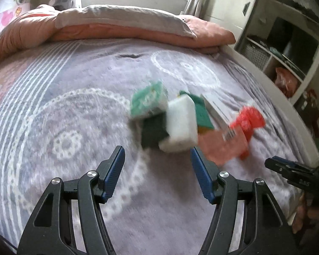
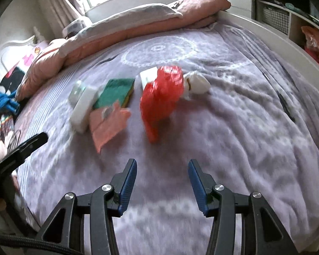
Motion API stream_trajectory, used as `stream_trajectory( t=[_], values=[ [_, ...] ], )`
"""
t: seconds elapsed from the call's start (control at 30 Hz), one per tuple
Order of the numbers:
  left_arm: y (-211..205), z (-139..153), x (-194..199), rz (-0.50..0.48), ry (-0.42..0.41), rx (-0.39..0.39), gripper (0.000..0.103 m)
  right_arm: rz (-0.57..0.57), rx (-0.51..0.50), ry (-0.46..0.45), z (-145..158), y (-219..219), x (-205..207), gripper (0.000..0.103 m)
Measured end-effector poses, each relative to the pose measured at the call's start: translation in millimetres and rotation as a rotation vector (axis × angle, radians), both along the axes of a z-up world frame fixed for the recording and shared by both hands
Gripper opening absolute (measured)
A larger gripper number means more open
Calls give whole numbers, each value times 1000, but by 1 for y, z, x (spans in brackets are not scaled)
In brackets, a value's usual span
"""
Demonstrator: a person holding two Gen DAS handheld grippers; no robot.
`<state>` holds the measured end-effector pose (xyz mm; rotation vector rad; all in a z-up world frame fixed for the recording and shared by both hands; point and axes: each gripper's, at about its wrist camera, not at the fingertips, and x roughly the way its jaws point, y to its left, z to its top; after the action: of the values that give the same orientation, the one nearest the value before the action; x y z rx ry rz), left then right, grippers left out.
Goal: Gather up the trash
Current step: 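Bring both open tools back over the bed, then grasp the mint tissue pack with the left tool while the right grasps the red bag, then carry the tissue pack and red bag to the black bin and release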
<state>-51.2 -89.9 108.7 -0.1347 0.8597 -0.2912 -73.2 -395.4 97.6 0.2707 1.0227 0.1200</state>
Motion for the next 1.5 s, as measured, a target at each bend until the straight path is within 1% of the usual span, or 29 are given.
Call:
stream_trajectory(
  t=[0.17, 0.27, 0.33, 0.47, 0.57, 0.6, 0.63, 0.67, 0.7, 0.73, 0.8, 0.87, 1.0, 1.13, 1.23, 1.33, 1.47, 1.5],
  values=[
    [4, -1, 46, -6, 17, -49, 63, -17, 39, -1, -7, -3, 38, 59],
    [0, -9, 72, -17, 17, -67, 64, -19, 60, -8, -10, -3, 56, 59],
    [-3, -14, 86, -8, 19, -60, 64, -19, 63, -8, -12, -2, 66, 60],
    [-10, -25, 113, 11, 41, -67, 64, -1, 56, -1, -20, 5, 85, 60],
    [-12, -32, 124, -4, 66, -77, 63, 14, 52, 1, -24, 10, 92, 60],
    [-11, -34, 126, -3, 79, -81, 61, 19, 51, -6, -25, 12, 93, 60],
    [-7, -36, 127, -10, 97, -107, 56, 20, 46, -10, -25, 13, 93, 56],
    [-3, -36, 126, -28, 106, -139, 40, 26, 38, -22, -25, 15, 91, 49],
    [-1, -35, 125, -34, 103, -150, 31, 39, 30, -31, -25, 17, 90, 39],
    [3, -31, 121, -32, 90, -152, 27, 47, 22, -38, -24, 19, 87, 39],
    [6, -22, 112, -39, 73, -150, 24, 60, 10, -56, -21, 20, 82, 37],
    [9, -11, 100, -60, 77, -179, 21, 69, 15, -76, -14, 19, 74, 36],
    [6, 12, 73, -99, 28, -181, 20, 87, 4, -127, 10, 17, 47, 36],
    [-10, 36, 38, -169, 2, -209, 20, 91, -4, -162, 32, 8, 14, 36],
    [-31, 48, 8, -235, -8, -231, 20, 89, -8, -178, 47, -2, -16, 35],
    [-61, 56, -24, -323, -16, -246, 20, 80, -20, -183, 58, -14, -47, 36],
    [-107, 59, -67, -454, -20, -265, 20, 31, -51, -170, 67, -45, -101, 36],
    [-115, 60, -74, -474, -17, -271, 20, 21, -56, -166, 68, -51, -109, 36]
  ],
)
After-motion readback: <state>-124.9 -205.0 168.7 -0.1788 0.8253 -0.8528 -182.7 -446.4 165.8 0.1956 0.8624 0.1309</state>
